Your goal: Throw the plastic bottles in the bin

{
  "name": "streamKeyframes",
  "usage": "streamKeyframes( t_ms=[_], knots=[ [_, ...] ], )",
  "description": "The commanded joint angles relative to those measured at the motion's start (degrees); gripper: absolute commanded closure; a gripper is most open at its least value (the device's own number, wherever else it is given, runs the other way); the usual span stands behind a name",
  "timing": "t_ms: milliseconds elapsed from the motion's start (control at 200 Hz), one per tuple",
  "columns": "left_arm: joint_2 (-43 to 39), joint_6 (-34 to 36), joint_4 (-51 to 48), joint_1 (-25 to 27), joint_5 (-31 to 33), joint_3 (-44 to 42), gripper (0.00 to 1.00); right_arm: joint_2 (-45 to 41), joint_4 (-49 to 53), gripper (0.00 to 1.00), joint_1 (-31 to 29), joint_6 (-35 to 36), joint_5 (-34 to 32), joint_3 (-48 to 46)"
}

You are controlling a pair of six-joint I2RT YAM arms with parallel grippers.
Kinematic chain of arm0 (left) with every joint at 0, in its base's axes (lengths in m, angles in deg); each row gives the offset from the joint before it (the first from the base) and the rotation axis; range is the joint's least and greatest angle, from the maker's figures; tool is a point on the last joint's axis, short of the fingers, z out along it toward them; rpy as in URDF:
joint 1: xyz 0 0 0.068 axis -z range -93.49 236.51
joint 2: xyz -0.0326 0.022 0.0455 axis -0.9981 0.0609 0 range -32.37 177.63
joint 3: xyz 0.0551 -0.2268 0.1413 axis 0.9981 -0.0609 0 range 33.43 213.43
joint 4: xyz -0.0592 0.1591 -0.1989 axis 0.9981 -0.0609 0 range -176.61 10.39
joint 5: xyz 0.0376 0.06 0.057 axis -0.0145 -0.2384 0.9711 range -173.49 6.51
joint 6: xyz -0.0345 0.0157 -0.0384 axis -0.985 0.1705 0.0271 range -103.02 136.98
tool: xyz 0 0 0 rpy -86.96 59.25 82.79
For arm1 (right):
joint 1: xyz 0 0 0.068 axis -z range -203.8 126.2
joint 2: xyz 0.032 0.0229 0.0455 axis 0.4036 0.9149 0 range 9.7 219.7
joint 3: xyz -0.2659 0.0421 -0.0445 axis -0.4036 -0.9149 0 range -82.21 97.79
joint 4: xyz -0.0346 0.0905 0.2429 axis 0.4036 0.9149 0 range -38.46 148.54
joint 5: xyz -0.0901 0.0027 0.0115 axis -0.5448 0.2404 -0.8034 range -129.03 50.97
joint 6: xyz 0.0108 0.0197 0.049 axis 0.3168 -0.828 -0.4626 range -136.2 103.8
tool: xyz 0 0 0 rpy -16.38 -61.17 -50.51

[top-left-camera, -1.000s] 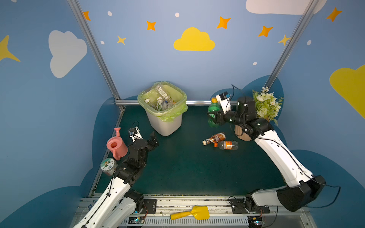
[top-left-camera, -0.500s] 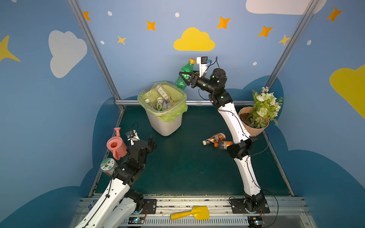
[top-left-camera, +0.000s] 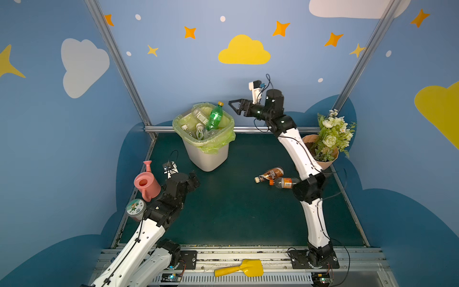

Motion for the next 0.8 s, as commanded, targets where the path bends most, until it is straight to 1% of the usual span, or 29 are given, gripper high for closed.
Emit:
streamKeyframes(
  t_ms=[0, 100, 145, 200, 285, 355, 501, 571, 656, 796],
  knots=[
    [0.42, 2.02, 3.12, -0.18, 0.90, 2.03, 0.00, -12.94, -1.54, 0.07, 0.86, 8.42, -2.60, -9.68],
    [1.75, 4.44, 6.22, -0.57, 2.08, 4.85, 0.00, -19.69, -2.09, 0.07, 1.52, 11.70, -4.18, -21.59],
    [3.24, 4.85, 6.47, -1.75, 1.59, 7.23, 0.00, -21.75, -2.40, 0.07, 1.92, 12.24, -4.19, -25.93],
    [5.79, 4.94, 5.88, -4.08, -0.74, 10.86, 0.00, -23.75, -2.34, 0.07, 2.44, 13.09, -4.17, -30.35],
    [10.75, 4.40, 4.19, -7.97, -6.32, 17.54, 0.00, -26.73, -2.16, 0.07, 3.25, 14.44, -5.30, -36.65],
    [14.43, 4.26, 3.26, -10.15, -8.63, 22.29, 0.00, -29.47, -2.78, 0.07, 3.95, 15.07, -6.08, -42.24],
    [20.11, 5.11, 4.02, -11.38, -9.96, 28.40, 0.00, -35.74, -3.72, 0.07, 5.48, 16.96, -8.35, -54.25],
    [23.56, 3.67, 2.44, -12.57, -13.44, 31.87, 0.00, -38.64, -3.81, 0.07, 6.95, 17.12, -9.44, -59.59],
    [28.29, 2.70, 0.27, -13.77, -17.12, 36.28, 0.00, -41.80, -4.42, 0.07, 9.50, 16.26, -9.21, -65.43],
    [35.12, 2.63, -3.06, -14.63, -17.22, 42.77, 0.01, -46.76, -4.25, 0.07, 12.61, 15.42, -9.86, -72.29]
  ],
)
